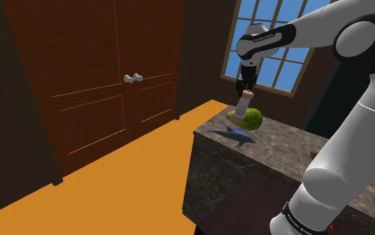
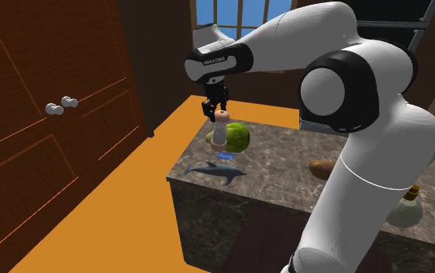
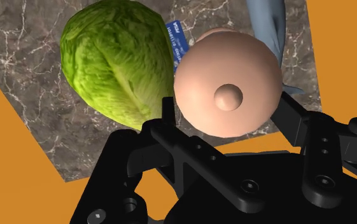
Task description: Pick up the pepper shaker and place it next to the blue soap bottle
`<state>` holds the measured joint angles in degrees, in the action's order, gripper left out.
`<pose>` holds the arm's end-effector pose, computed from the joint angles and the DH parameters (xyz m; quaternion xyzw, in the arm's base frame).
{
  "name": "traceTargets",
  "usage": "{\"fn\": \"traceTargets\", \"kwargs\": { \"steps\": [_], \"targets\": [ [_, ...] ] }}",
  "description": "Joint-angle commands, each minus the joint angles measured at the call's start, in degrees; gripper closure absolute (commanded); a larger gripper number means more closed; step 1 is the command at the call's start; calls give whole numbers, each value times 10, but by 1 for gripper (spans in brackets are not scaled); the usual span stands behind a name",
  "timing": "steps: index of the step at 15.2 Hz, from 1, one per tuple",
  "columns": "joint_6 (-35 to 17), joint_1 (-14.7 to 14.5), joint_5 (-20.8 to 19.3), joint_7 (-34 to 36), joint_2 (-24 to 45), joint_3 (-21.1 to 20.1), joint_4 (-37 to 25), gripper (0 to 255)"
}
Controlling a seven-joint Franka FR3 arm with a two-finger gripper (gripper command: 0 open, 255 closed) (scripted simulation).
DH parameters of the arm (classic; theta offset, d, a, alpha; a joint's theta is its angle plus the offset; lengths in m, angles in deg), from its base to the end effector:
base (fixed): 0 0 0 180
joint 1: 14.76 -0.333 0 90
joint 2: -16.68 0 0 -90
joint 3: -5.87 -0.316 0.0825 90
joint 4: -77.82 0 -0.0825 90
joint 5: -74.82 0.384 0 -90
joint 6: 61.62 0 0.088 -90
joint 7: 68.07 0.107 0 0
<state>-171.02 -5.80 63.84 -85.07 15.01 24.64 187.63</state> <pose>0.4841 -0.2716 0.5053 0.9943 -0.0624 -0.0231 0.0834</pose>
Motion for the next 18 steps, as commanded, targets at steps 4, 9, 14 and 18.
{"fn": "traceTargets", "kwargs": {
  "steps": [4,9,14,18],
  "targets": [
    [37,-1,1,-6,-3,-1,-35,255],
    [75,-1,3,-12,-3,-2,-73,255],
    [114,-2,5,-18,0,-2,-114,255],
    [145,-2,7,-24,5,-2,-151,255]
  ]
}}
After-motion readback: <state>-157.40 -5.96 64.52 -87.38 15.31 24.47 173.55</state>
